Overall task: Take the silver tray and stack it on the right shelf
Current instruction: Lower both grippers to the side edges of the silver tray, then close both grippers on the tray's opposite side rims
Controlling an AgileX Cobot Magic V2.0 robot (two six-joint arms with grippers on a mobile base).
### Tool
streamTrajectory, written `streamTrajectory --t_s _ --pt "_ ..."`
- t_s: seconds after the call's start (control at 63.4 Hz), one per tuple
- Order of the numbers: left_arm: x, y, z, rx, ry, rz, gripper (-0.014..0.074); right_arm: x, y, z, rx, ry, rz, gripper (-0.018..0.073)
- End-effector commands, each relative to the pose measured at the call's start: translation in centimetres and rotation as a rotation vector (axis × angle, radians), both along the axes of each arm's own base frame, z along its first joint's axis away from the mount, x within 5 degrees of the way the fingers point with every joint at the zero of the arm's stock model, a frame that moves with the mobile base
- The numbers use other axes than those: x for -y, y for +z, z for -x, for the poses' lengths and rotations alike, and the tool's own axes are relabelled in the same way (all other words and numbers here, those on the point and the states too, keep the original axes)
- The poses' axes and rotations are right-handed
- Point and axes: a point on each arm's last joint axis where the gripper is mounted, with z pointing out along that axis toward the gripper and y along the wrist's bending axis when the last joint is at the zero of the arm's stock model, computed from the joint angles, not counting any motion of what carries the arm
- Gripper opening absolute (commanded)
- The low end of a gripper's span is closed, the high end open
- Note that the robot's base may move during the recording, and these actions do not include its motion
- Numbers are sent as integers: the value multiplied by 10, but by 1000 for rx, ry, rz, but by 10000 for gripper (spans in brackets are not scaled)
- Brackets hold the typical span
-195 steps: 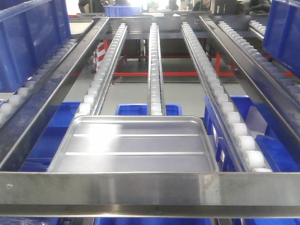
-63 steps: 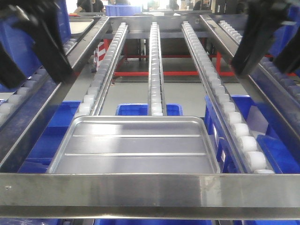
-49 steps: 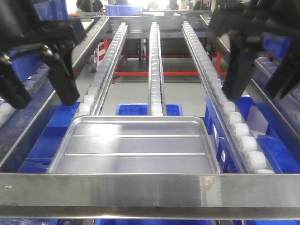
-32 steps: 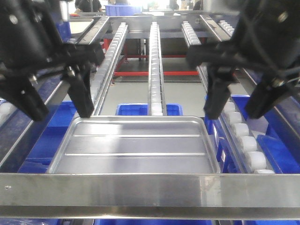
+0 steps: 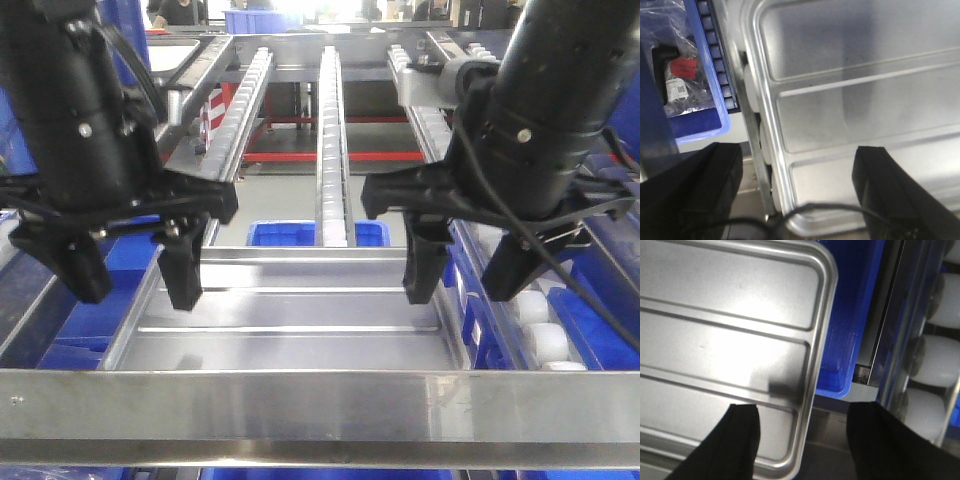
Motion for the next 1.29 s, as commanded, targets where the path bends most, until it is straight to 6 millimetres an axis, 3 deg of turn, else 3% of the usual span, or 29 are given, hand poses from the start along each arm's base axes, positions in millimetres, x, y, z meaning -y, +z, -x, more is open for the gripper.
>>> streamTrajectory --t_s 0.0,0.315,0.836,1.072,1.277 --pt "5 19 -5 85 23 66 372 -4 17 -9 102 2 -53 488" --pt "6 12 -9 91 30 49 372 -7 1 -14 74 3 -39 488" --pt "5 13 -12 116 22 49 372 -8 1 -16 92 4 -50 487" --pt "3 13 -13 115 64 43 372 -9 -13 -18 50 4 -27 487" --pt "2 13 -14 110 113 61 372 -9 -12 -18 52 4 -28 487"
